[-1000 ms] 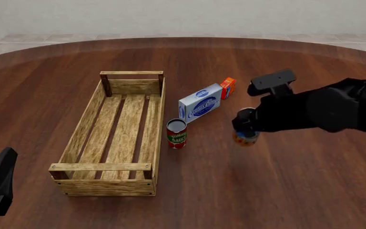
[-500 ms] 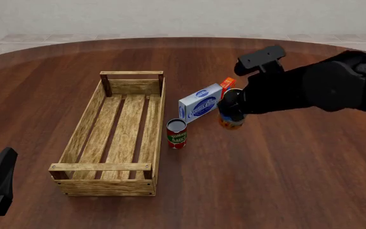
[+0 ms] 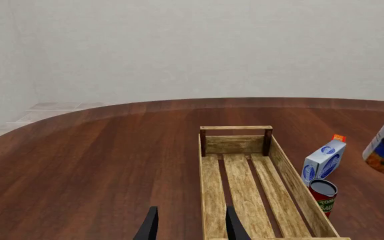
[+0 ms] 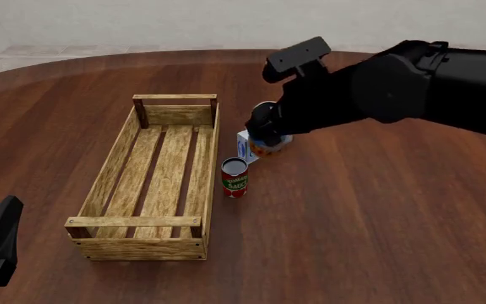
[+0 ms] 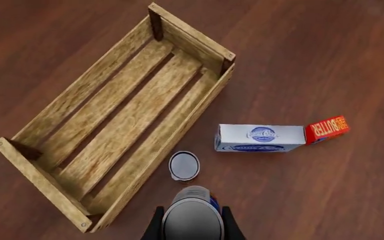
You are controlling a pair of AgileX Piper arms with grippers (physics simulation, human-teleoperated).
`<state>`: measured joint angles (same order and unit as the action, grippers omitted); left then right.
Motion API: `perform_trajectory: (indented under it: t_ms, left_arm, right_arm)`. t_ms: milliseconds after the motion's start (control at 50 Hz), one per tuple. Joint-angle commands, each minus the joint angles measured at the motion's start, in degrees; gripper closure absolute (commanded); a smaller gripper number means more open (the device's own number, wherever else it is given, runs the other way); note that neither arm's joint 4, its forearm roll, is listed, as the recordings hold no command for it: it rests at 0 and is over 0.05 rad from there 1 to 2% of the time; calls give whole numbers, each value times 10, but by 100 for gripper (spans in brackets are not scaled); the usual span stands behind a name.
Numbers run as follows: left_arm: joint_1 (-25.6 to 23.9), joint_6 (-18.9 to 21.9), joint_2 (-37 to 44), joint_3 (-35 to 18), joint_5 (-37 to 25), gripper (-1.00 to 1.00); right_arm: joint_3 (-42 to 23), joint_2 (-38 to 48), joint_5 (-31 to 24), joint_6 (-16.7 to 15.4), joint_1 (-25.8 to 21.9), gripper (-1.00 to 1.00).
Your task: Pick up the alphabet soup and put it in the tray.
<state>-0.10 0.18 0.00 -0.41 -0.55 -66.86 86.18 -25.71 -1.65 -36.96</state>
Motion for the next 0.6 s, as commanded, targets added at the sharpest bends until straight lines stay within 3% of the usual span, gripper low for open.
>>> perform_trajectory:
  t_ms: [20,600]
  left_arm:
    - [1,0,1,1,4,-100]
    - [1,0,1,1,4,-100]
  right_arm:
    - [-60,41,-4,9,-33,100]
    - [-173,139,-14,7,-86,100]
